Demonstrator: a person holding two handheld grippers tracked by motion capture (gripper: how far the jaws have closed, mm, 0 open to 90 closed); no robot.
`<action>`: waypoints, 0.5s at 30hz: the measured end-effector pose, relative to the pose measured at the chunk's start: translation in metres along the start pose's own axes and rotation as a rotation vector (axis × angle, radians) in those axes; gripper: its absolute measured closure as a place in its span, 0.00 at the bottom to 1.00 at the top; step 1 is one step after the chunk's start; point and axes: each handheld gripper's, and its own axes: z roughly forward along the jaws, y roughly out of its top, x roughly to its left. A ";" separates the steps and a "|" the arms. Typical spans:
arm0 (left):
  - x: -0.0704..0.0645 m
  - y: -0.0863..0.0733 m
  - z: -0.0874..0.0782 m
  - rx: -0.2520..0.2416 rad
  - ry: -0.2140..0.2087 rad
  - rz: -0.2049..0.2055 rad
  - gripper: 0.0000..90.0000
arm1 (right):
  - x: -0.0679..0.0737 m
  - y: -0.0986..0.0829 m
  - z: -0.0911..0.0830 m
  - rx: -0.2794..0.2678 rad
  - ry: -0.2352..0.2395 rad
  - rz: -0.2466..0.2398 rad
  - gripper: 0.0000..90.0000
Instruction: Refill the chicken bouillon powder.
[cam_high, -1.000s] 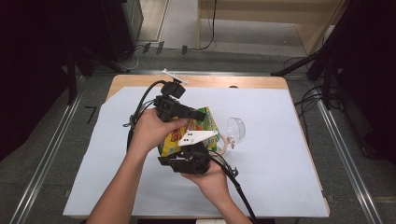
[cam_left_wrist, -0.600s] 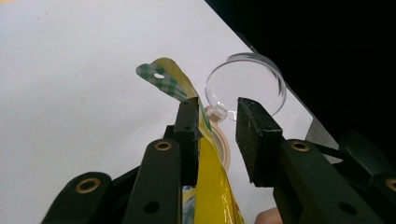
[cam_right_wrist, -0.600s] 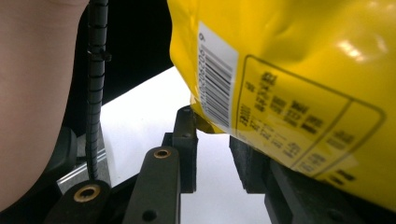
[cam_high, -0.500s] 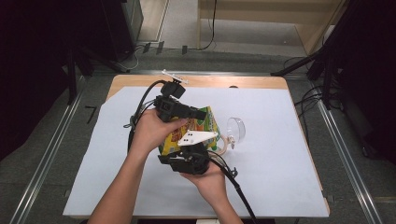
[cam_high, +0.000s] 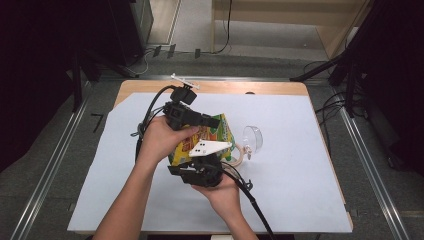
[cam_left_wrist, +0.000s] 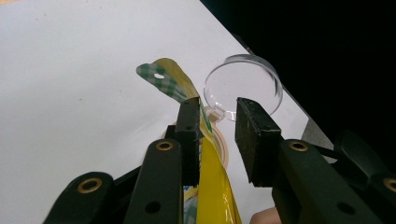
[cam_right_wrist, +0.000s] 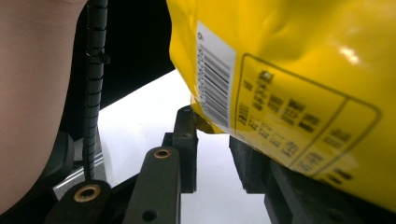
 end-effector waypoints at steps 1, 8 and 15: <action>0.000 0.000 -0.001 -0.001 0.000 -0.004 0.80 | 0.000 0.000 0.000 0.001 0.001 0.002 0.82; 0.003 -0.001 -0.004 -0.011 0.009 -0.005 0.80 | -0.001 0.002 0.004 0.000 0.004 -0.004 0.82; 0.004 -0.001 -0.006 -0.014 0.014 -0.002 0.81 | -0.001 0.003 0.007 -0.001 0.005 -0.005 0.82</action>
